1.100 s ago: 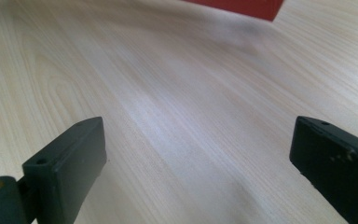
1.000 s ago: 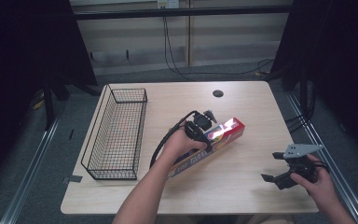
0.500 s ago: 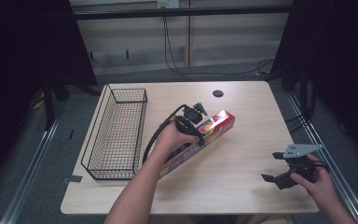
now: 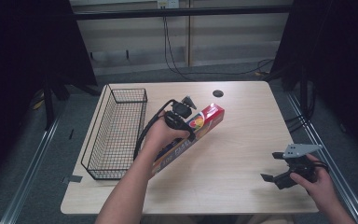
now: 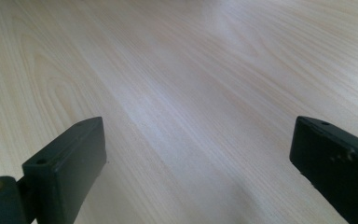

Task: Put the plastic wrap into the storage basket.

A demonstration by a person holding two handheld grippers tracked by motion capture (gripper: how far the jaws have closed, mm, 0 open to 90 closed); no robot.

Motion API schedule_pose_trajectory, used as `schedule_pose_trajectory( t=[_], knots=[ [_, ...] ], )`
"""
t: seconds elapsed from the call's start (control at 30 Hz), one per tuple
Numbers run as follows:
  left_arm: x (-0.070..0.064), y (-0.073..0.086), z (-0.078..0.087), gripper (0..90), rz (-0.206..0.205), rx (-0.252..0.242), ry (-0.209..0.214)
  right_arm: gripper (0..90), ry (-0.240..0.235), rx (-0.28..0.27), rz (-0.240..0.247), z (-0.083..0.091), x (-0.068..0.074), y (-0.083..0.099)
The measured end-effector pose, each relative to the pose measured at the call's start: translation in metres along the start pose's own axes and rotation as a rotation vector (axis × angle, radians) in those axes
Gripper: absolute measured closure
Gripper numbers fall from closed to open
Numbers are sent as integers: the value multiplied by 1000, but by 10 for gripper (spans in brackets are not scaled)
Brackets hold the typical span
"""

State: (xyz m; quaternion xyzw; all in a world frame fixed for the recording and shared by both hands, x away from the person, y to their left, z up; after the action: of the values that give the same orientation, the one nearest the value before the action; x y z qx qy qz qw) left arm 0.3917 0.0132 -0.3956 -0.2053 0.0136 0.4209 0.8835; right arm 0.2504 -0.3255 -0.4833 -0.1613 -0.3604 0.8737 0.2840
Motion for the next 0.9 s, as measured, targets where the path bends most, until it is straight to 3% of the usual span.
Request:
schedule_pose_trajectory(
  t=[0.3,0.5,0.9],
  knots=[
    [15,4,15,434,59,-7,-28,35,-3,-2,-3,-2,0,0],
    [24,5,26,435,76,-3,-50,35,-5,-2,-3,-2,0,-1],
    [39,10,37,435,148,-25,-66,35,-8,-1,3,-4,1,-1]
  ],
)
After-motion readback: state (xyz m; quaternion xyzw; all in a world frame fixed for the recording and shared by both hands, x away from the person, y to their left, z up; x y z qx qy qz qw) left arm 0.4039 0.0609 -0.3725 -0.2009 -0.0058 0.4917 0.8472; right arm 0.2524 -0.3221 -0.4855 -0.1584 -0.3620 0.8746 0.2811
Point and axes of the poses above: each handheld gripper's, and its own axes: z roughly backward along the jaws, y roughly out of its underside, x roughly to its left, the point moved 3 cm from there along -z, roughly forward along the jaws, and after that the axes turned 10 degrees about z, right-handed, at the moved point
